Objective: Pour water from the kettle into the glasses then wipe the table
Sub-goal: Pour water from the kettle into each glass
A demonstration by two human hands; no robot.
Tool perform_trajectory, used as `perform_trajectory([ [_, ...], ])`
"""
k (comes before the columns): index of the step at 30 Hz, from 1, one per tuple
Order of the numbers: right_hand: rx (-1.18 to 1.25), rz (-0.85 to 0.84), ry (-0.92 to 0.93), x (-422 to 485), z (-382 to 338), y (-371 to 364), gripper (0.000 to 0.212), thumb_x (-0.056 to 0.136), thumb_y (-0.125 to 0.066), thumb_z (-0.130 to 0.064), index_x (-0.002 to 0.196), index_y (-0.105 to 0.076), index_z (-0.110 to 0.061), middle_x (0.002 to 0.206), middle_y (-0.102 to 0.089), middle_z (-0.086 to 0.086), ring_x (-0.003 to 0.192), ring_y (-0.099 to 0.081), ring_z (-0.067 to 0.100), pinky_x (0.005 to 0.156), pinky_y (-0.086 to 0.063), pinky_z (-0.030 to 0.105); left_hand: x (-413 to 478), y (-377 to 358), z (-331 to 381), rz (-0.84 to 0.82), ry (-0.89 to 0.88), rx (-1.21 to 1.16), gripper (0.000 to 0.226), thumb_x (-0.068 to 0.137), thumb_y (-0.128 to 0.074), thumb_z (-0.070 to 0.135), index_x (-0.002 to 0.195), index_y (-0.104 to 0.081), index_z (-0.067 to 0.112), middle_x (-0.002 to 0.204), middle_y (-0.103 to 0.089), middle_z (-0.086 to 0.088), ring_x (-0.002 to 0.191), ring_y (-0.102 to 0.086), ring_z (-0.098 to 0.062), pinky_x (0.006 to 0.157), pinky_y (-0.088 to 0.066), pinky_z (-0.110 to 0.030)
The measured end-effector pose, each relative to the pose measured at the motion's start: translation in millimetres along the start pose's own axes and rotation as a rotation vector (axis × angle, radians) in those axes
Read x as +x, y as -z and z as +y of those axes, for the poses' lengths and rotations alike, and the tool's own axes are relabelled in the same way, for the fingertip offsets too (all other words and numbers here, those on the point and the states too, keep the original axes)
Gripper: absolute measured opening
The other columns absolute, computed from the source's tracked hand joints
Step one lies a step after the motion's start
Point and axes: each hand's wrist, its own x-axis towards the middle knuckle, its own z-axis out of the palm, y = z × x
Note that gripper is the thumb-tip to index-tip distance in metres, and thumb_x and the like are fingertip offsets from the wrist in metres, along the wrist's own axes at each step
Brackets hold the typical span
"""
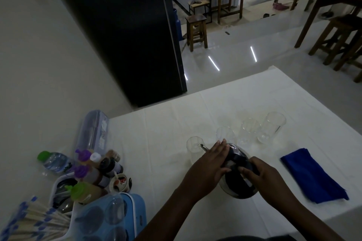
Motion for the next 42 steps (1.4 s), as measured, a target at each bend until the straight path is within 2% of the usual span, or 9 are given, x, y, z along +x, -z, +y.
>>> perform_trajectory([
  [5, 0.003, 0.008, -0.001, 0.4, -0.4, 1.8, 0.018, 0.086, -0.059, -0.026, 0.073, -0.049, -0.033, 0.069, -0.059, -0.007, 0.066, -0.056, 0.007, 0.053, -0.037, 0.017, 0.3, 0.4, 1.5, 0.016, 0.006, -0.009, 0.060, 0.095, -0.045, 0.031, 0.147, -0.022, 0.009, 0.157, -0.017, -0.005, 0.143, -0.005, -0.008, 0.113, -0.015, -0.022],
  [15, -0.029, 0.010, 0.015, 1.8, -0.7, 3.8, 0.020, 0.087, -0.059, -0.027, 0.073, -0.047, -0.036, 0.071, -0.058, -0.011, 0.069, -0.056, 0.005, 0.054, -0.038, 0.015, 3.0, 4.5, 4.2, 0.011, 0.011, -0.019, 0.061, 0.096, -0.046, 0.030, 0.147, -0.021, 0.010, 0.157, -0.016, -0.004, 0.141, -0.004, -0.005, 0.112, -0.010, -0.016],
  [23, -0.053, 0.025, 0.011, 3.5, 0.8, 4.0, 0.016, 0.086, -0.059, -0.029, 0.073, -0.050, -0.031, 0.070, -0.061, -0.005, 0.066, -0.058, 0.008, 0.055, -0.041, 0.020, 2.3, 4.7, 4.1, 0.010, 0.017, -0.017, 0.061, 0.097, -0.051, 0.025, 0.148, -0.020, 0.012, 0.157, -0.015, -0.003, 0.142, -0.003, -0.005, 0.112, -0.012, -0.017],
  [29, -0.067, 0.015, 0.016, 3.5, 0.9, 3.5, 0.016, 0.086, -0.059, -0.030, 0.074, -0.049, -0.033, 0.072, -0.060, -0.007, 0.068, -0.058, 0.008, 0.057, -0.045, 0.021, 0.8, 5.2, 4.6, 0.009, 0.032, -0.023, 0.061, 0.096, -0.047, 0.031, 0.148, -0.021, 0.012, 0.157, -0.015, -0.001, 0.142, -0.004, -0.003, 0.112, -0.013, -0.017],
  [36, -0.069, 0.012, 0.019, 4.3, -1.9, 5.0, 0.016, 0.086, -0.059, -0.031, 0.073, -0.049, -0.034, 0.071, -0.059, -0.008, 0.068, -0.056, 0.005, 0.055, -0.040, 0.019, 1.4, 6.6, 2.8, -0.007, 0.043, -0.034, 0.062, 0.097, -0.051, 0.028, 0.148, -0.019, 0.014, 0.157, -0.013, 0.002, 0.142, -0.003, -0.002, 0.111, -0.007, -0.012],
  [42, -0.082, -0.001, 0.018, 5.9, -4.1, 6.3, 0.021, 0.087, -0.058, -0.032, 0.073, -0.045, -0.039, 0.071, -0.054, -0.014, 0.068, -0.053, 0.000, 0.054, -0.036, 0.014, 2.2, 7.9, 4.1, -0.024, 0.057, -0.047, 0.062, 0.098, -0.050, 0.028, 0.149, -0.016, 0.016, 0.155, -0.008, 0.007, 0.141, 0.000, 0.002, 0.110, -0.008, -0.012],
])
